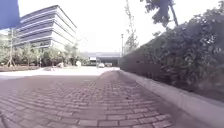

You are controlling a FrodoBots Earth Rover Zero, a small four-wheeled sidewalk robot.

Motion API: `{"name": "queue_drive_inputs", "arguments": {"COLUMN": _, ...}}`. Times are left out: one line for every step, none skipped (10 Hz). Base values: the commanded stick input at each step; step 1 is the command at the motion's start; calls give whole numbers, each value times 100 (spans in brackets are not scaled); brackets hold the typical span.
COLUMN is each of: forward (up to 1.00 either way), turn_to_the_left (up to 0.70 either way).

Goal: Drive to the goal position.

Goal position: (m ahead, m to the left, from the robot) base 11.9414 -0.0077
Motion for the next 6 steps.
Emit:
{"name": "queue_drive_inputs", "arguments": {"forward": 45, "turn_to_the_left": 0}}
{"name": "queue_drive_inputs", "arguments": {"forward": 45, "turn_to_the_left": 0}}
{"name": "queue_drive_inputs", "arguments": {"forward": 45, "turn_to_the_left": 0}}
{"name": "queue_drive_inputs", "arguments": {"forward": 45, "turn_to_the_left": 0}}
{"name": "queue_drive_inputs", "arguments": {"forward": 45, "turn_to_the_left": 0}}
{"name": "queue_drive_inputs", "arguments": {"forward": 45, "turn_to_the_left": 0}}
